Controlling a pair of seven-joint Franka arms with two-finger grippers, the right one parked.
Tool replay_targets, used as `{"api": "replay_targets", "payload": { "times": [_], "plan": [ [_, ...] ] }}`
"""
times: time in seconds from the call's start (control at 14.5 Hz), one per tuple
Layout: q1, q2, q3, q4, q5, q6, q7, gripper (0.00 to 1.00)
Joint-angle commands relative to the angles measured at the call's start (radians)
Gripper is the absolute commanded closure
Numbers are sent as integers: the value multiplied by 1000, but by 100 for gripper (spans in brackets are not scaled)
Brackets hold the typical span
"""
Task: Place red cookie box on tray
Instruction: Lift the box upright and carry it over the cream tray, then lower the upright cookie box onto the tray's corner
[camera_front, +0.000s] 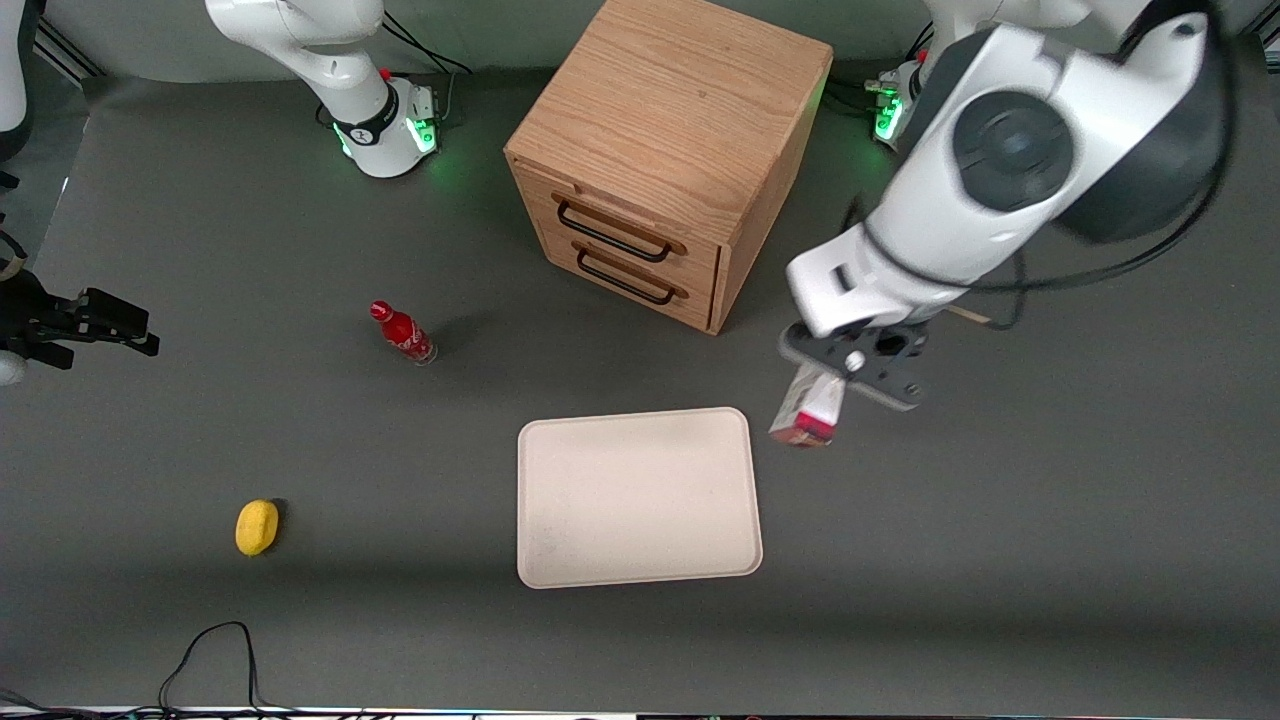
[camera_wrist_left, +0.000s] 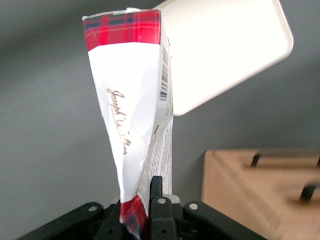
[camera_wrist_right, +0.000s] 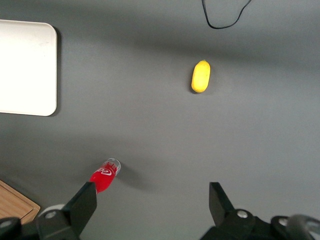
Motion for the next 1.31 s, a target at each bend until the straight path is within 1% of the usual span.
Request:
{"api": "replay_targets", "payload": {
  "times": [0.0,0.07,0.14,0.21,0.28,0.35,0.48,0.69,0.9,1.25],
  "plan": [
    [-70,190,8,173,15,54,-287,100],
    [-84,222,11,169,17,103,-325,100],
    [-96,257,16,166,38,151,-354,100],
    [-107,295,16,167,84,202,-398,100],
    [-110,337,16,170,97,258,-459,100],
    [-116,364,18,166,107,301,-484,100],
    [-131,409,19,166,165,348,-507,100],
    [-146,463,43,163,222,386,-538,100],
    [-156,497,67,144,236,473,-610,100],
    [-148,509,74,88,242,552,-616,100]
  ]
}}
